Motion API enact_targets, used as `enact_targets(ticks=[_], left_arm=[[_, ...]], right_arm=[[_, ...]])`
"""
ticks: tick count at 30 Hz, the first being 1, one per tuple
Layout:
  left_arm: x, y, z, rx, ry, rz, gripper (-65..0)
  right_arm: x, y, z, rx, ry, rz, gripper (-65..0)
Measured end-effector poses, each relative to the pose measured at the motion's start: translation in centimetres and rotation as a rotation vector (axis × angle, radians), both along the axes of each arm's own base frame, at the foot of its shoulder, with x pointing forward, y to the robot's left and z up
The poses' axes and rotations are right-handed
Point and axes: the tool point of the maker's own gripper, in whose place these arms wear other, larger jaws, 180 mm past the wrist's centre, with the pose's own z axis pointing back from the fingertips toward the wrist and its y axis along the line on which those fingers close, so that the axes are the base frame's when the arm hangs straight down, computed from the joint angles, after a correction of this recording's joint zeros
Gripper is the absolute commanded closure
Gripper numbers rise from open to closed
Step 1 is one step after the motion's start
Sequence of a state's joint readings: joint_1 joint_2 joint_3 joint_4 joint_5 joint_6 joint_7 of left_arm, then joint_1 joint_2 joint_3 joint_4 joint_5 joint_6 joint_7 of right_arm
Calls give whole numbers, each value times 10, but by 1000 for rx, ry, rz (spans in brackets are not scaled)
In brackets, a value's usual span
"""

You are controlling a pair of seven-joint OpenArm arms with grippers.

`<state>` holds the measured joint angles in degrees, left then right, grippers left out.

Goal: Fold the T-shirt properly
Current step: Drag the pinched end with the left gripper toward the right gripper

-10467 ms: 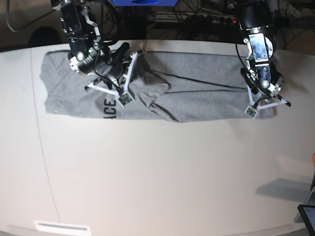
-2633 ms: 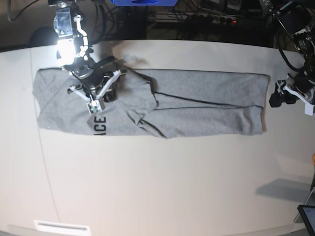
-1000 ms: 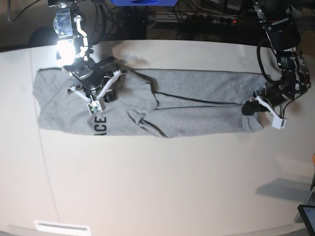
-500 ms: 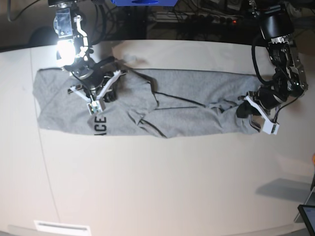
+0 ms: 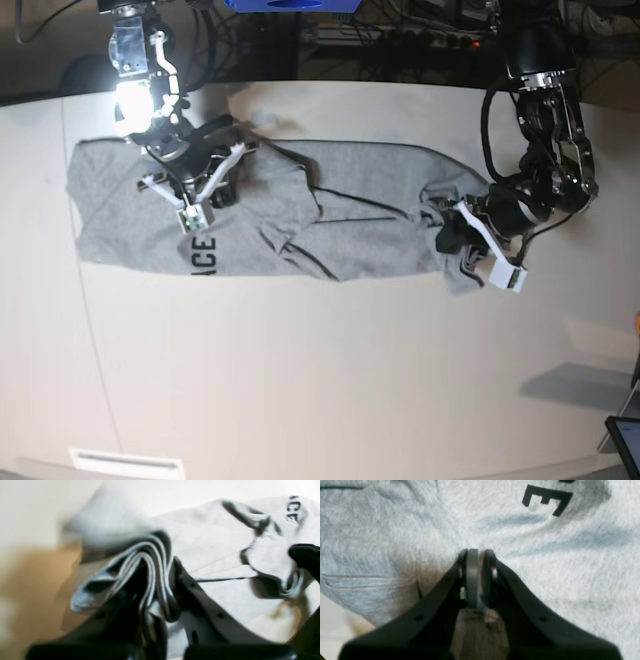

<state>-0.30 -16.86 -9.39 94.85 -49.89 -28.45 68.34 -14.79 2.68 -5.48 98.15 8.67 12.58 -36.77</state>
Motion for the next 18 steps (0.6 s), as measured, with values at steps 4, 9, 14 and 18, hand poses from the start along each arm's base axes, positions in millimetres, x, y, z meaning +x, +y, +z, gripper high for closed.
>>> enact_targets(ticks=[4,9,14,18], left_arm=[[4,-18,9,-11,-15,-31,0],[5,-36,6,-95,18,30,0],[4,-51,4,-143,20,29,0],[-4,-64,3,-149,57,-2,0]], right_arm=[[0,0,0,0,0,0,-65],[0,0,0,0,0,0,-65],[0,0,0,-1,0,0,-65],[0,0,0,-1,0,0,-65]])
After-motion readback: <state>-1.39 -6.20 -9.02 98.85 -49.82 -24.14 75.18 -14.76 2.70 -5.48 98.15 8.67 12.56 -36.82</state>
